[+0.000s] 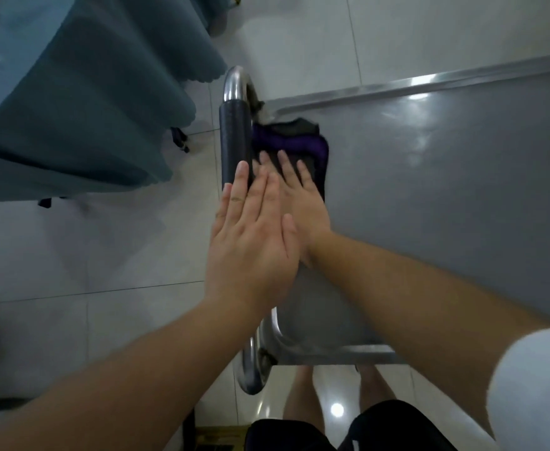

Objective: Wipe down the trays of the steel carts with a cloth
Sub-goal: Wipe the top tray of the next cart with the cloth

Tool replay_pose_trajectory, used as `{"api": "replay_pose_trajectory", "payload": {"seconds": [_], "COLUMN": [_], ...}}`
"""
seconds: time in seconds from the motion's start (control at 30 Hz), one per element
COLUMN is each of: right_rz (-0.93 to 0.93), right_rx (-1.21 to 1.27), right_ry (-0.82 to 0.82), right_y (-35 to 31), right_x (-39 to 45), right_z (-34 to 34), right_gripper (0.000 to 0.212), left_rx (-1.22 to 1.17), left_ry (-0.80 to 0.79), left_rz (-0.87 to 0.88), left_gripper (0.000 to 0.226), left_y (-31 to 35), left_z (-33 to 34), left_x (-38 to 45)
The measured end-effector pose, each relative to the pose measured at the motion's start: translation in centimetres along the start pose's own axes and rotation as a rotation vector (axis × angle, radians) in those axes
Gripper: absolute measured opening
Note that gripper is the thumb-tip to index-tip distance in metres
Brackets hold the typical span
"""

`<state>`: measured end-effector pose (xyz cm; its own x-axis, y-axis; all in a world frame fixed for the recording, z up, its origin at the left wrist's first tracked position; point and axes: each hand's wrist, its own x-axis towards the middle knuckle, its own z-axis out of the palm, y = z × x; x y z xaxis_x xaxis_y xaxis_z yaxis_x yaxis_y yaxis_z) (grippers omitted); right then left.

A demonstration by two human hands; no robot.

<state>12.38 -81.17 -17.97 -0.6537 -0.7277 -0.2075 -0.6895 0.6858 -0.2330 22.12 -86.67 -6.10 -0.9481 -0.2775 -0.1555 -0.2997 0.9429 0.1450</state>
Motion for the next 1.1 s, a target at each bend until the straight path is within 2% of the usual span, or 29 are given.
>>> {"api": "replay_pose_trajectory", "payload": {"seconds": [0.17,0.3,0.4,0.57,0.8,0.93,1.0,1.1], "right_rz": [0.051,0.022,0.056,0.079,0.292,0.370,0.411,0.462], "right_rx": [0.156,0.155,0.109,0.019,0.027,0.027,0.029,0.037], "right_ry": [0.107,0.077,0.028,-0.026,0.023,0.022,0.035,0.066], "right_y": [-4.2,-5.9,-5.2,-1.5,4.9,9.5,11.8,15.5], "right_x": [-9.3,-15.7,-19.0,-21.5,-24.2,-25.8,-26.7,-28.3], "right_z": [3.3,6.2,7.0,6.5,5.5,5.0,4.7,3.9], "right_gripper": [0.088,0.074,0.072,0.072,0.072,0.071,0.071,0.071], "left_rx": [-0.026,-0.079,-0.107,-0.062,0.122,0.390,0.455,0.364], "left_ry": [0.046,0.082,0.101,0.117,0.071,-0.075,-0.148,-0.177], "left_rz": [0.029,0.040,0.056,0.118,0.323,0.472,0.466,0.401], "left_gripper": [0.060,0.061,0.060,0.060,0.057,0.059,0.061,0.061], "left_y": [-0.3,-0.1,-0.3,-0.4,0.4,1.2,2.2,5.1], "left_z": [0.1,0.3,0.5,0.6,0.3,0.5,0.8,1.7], "left_x": [-0.2,-0.2,-0.2,-0.4,-0.6,-0.4,-0.2,-0.3]}}
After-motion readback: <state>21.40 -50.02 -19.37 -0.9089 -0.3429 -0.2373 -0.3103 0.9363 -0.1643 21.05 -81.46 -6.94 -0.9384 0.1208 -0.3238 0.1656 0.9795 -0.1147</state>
